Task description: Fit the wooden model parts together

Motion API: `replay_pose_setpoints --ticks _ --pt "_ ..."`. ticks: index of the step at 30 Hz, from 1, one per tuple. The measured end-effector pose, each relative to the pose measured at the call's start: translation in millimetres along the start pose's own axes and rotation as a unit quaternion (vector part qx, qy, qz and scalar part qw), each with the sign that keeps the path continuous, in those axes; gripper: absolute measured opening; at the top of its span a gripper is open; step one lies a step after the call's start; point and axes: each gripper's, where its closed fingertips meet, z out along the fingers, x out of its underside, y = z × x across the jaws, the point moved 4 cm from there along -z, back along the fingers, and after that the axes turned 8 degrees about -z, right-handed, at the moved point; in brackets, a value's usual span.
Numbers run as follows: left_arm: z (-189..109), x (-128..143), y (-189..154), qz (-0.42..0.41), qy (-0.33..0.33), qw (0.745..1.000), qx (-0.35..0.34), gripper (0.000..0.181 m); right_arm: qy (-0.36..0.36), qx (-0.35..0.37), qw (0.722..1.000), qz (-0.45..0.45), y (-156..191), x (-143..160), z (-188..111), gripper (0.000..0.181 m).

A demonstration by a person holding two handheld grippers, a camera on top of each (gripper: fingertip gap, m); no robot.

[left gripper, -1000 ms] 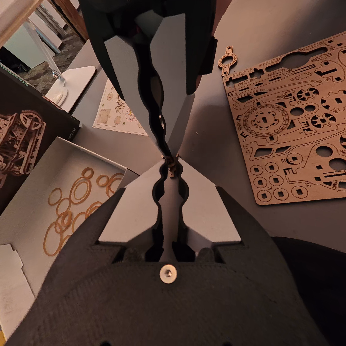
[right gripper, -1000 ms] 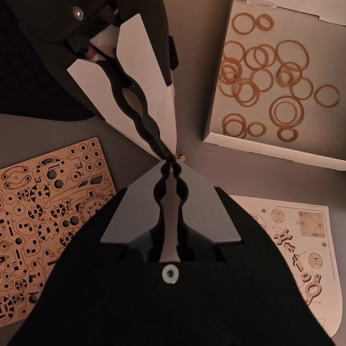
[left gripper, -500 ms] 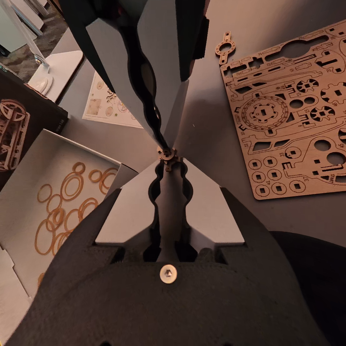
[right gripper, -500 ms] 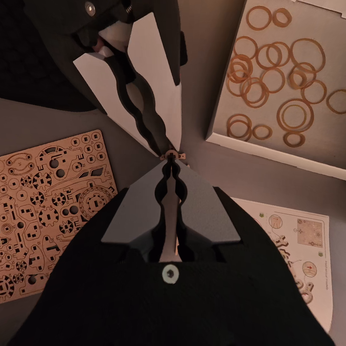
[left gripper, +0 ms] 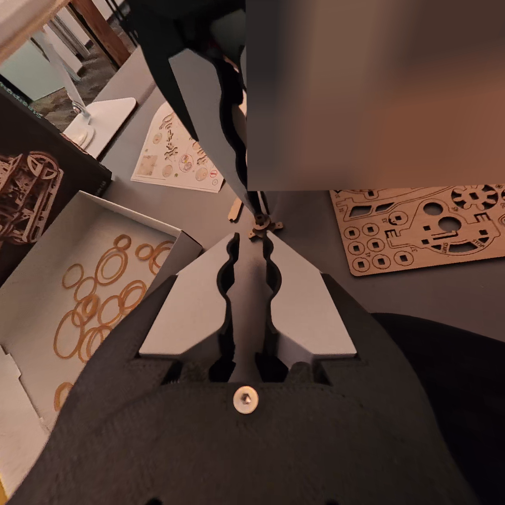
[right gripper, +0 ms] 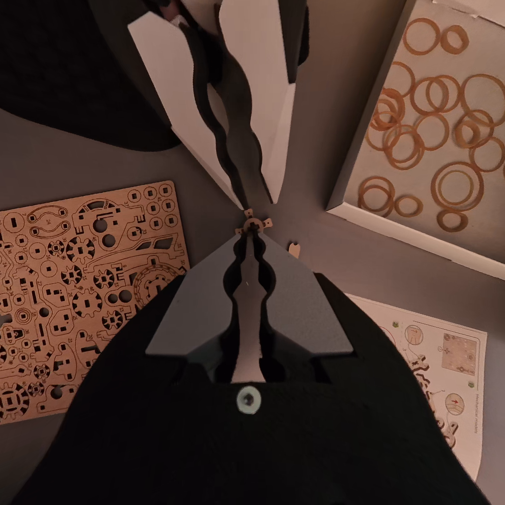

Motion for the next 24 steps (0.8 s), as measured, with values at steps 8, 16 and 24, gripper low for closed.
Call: replay_pose_setpoints --ticks 8,16,24 --pt "6.0 -2.6 -2.7 0.000 0.003 1.000 0.022 0.014 -0.009 0.018 0.999 -0.024 -5.4 1.7 1.2 0.007" --pt "7.2 -1.6 -2.8 0.004 0.009 1.000 0.017 0.010 -0.036 0.008 0.999 -0.017 -5.8 -2.2 -2.4 0.007" --pt "8.4 -1.2 -4.3 0.010 0.012 1.000 0.014 0.003 -0.033 -0.005 0.999 -0.014 -4.4 0.8 0.5 0.005"
